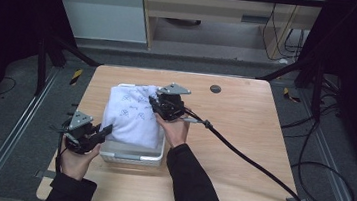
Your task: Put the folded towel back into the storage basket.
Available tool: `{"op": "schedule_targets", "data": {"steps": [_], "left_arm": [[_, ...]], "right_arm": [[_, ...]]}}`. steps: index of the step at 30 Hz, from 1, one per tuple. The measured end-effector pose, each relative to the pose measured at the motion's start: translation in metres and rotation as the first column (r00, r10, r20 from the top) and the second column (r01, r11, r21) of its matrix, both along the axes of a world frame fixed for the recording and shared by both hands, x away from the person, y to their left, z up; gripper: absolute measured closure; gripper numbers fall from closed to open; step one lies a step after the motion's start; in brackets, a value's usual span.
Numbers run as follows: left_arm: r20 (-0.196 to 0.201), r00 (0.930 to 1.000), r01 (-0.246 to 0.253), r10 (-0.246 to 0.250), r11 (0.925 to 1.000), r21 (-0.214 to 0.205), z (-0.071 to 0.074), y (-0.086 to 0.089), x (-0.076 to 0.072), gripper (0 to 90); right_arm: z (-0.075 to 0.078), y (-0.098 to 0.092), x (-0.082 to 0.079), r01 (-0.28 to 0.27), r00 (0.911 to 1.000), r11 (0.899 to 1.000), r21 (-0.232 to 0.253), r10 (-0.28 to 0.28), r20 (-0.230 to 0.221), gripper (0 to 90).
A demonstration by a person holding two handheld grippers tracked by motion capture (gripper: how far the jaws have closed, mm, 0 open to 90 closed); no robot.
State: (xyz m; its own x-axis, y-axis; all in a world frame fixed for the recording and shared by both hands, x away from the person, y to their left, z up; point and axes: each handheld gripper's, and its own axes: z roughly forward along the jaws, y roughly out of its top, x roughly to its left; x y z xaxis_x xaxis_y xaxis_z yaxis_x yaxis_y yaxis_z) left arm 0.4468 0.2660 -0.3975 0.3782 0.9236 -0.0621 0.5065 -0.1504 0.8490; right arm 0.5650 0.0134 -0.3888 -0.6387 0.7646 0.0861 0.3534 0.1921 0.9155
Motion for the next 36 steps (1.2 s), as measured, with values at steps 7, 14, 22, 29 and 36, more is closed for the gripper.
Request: {"op": "schedule_targets", "data": {"steps": [7,14,22,29,36], "left_arm": [[-0.013,0.9999,-0.005,0.006,0.9998,0.020,-0.008,-0.001,0.003,72.3],[-0.033,0.9994,-0.006,0.007,0.9996,0.027,-0.015,-0.002,0.007,72.3],[-0.051,0.9987,-0.006,0.007,0.9995,0.032,-0.021,-0.004,0.010,72.3],[-0.060,0.9982,-0.001,0.004,0.9990,0.046,-0.025,-0.005,0.012,72.2],[-0.076,0.9971,-0.002,0.007,0.9979,0.065,-0.031,-0.008,0.017,72.1]], "right_arm": [[-0.008,0.003,0.002,0.003,0.9999,1.000,-0.023,-0.003,-0.011,73.4],[-0.016,0.005,0.005,0.005,0.9998,0.999,-0.042,-0.006,-0.021,73.4],[-0.024,0.007,0.007,0.012,0.9996,0.998,-0.062,-0.014,-0.024,73.2],[-0.030,0.007,0.008,0.018,0.9993,0.997,-0.074,-0.020,-0.030,73.1],[-0.038,0.007,0.011,0.026,0.9987,0.996,-0.080,-0.030,-0.043,72.7]]}}
